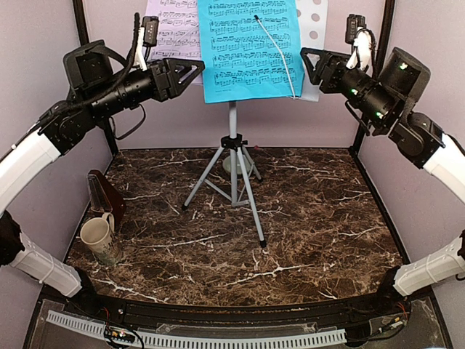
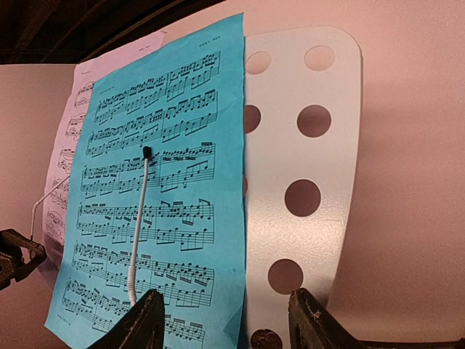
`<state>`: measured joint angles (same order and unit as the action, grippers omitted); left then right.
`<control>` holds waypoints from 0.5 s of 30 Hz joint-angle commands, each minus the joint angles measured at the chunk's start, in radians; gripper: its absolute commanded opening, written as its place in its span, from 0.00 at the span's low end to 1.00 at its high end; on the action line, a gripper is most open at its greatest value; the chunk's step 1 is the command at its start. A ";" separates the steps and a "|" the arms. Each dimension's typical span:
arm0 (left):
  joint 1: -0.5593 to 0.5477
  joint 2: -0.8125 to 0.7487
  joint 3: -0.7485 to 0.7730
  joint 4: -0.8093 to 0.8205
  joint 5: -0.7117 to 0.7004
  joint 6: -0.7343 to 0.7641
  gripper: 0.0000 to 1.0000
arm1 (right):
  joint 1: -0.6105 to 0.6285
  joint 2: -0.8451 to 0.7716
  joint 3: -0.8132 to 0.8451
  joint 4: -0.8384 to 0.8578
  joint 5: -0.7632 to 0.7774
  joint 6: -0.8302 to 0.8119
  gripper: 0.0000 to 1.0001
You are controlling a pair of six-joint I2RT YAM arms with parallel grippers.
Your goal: Set up the instrument practice props
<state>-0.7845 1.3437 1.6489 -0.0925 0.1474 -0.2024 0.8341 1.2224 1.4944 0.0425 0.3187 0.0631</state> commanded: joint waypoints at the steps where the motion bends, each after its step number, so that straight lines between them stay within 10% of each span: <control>1: -0.016 -0.001 0.032 -0.008 -0.084 -0.064 0.53 | -0.043 -0.004 0.023 -0.052 -0.069 0.096 0.59; 15: -0.029 0.057 0.070 -0.017 -0.136 -0.103 0.45 | -0.147 0.005 -0.017 -0.007 -0.196 0.222 0.47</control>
<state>-0.8082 1.3960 1.6867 -0.1070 0.0399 -0.2890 0.7074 1.2247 1.4841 -0.0006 0.1741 0.2379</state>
